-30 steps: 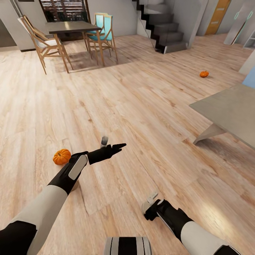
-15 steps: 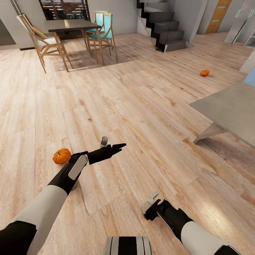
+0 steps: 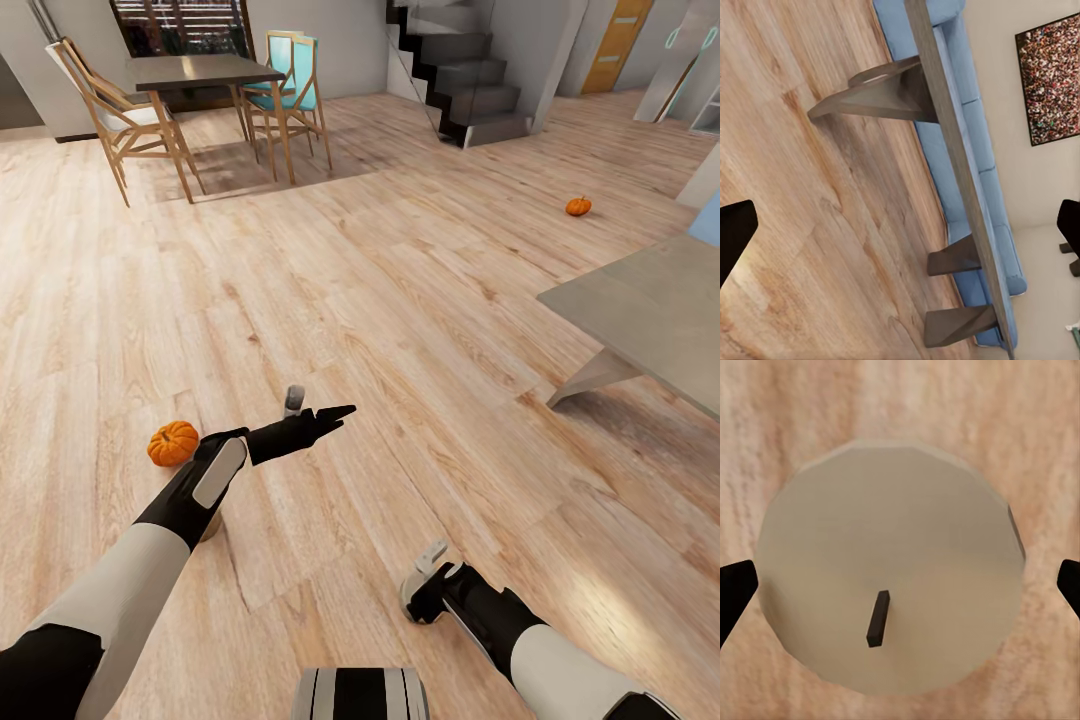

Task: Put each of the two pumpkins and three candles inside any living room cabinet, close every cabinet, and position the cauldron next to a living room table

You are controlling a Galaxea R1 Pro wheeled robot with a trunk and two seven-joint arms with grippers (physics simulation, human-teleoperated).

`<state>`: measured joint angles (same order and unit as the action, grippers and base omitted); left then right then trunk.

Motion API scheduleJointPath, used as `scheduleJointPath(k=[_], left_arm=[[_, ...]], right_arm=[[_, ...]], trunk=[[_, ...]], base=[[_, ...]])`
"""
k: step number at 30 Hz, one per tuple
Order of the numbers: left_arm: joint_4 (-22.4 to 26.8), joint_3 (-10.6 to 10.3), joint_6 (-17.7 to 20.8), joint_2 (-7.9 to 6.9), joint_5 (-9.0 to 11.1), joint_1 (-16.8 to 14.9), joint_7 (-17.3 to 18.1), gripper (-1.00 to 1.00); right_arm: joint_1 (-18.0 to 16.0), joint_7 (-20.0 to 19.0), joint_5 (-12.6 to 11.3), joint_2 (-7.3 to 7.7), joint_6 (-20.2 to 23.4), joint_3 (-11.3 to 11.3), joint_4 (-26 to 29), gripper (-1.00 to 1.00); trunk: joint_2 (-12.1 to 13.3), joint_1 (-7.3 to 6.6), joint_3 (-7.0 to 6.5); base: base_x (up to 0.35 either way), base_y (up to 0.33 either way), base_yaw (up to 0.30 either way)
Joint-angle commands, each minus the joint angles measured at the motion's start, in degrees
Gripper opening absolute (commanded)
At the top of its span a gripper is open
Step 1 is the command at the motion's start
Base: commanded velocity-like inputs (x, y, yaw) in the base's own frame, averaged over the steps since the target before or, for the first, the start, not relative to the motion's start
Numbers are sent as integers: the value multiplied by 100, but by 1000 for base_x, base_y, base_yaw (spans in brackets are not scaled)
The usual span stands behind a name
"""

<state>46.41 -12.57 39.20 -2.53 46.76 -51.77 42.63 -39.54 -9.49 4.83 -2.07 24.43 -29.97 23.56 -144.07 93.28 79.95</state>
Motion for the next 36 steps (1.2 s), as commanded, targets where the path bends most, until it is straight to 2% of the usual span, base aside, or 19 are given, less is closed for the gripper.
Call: scheduleJointPath(k=[1, 14, 17, 28, 33, 36], left_arm=[[0, 0, 0, 0, 0, 0, 0, 100], [5, 0, 0, 3, 0, 0, 0, 100], [7, -2, 0, 4, 0, 0, 0, 100], [8, -1, 0, -1, 0, 0, 0, 100], [9, 0, 0, 6, 0, 0, 0, 100], [9, 0, 0, 7, 0, 0, 0, 100]], right_arm=[[0, 0, 0, -1, 0, 0, 0, 100], [1, -28, -7, -2, 0, 0, 0, 100], [-1, -39, -2, -3, 0, 0, 0, 100], [3, -52, 0, -4, 0, 0, 0, 100], [2, -53, 0, -4, 0, 0, 0, 100], [1, -53, 0, -4, 0, 0, 0, 100]], trunk=[[0, 0, 0], [0, 0, 0], [-4, 8, 66], [-4, 8, 66], [-11, 21, 177], [-11, 21, 177]], base=[[2, 0, 0], [0, 0, 0], [0, 0, 0], [0, 0, 0], [0, 0, 0], [0, 0, 0]])
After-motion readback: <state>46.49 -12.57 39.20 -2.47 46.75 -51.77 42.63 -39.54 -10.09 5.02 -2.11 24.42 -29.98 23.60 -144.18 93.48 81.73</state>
